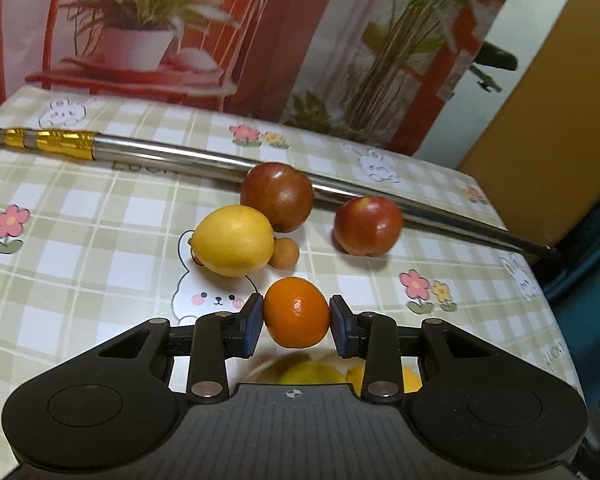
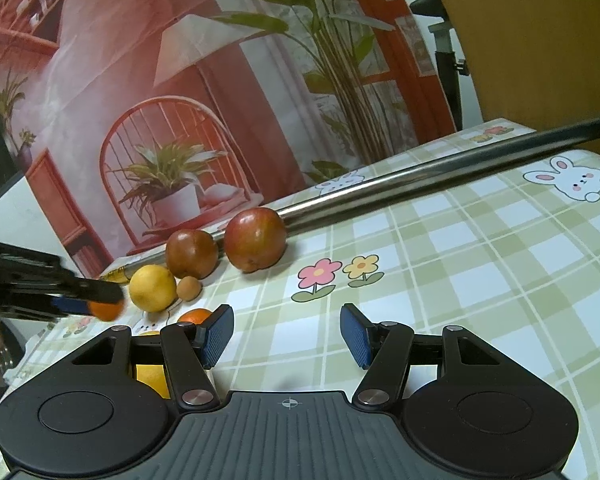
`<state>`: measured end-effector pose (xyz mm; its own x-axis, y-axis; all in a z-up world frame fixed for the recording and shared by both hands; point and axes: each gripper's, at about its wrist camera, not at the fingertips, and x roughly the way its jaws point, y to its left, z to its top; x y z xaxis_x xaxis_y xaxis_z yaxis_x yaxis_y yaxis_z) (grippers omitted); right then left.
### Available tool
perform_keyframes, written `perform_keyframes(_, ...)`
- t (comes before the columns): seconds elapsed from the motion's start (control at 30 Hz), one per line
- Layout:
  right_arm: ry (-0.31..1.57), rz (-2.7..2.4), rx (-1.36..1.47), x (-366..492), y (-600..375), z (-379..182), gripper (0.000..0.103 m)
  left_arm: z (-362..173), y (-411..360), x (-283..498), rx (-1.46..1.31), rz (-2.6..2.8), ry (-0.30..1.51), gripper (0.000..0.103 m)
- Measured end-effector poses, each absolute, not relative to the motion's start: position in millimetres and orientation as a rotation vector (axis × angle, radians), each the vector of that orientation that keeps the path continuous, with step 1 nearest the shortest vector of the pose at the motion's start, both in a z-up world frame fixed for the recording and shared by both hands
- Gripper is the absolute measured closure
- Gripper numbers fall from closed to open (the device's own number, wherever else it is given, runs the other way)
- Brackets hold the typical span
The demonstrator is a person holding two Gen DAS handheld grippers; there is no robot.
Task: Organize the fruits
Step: 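Grasp another orange mandarin with the left tool, then grasp the red apple with the right tool while the left tool holds the mandarin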
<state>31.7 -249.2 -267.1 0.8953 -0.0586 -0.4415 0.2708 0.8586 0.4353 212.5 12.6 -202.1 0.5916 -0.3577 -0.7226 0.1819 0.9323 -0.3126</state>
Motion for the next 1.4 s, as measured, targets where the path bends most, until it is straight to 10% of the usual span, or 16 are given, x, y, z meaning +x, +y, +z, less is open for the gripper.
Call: perform_keyframes(1.4, 0.587, -0.103, 0.317, 173.0, -268.2, -204.9, 0.048, -178.4, 81.4, 124.8, -0.275, -0.294, 0.722, 0.065)
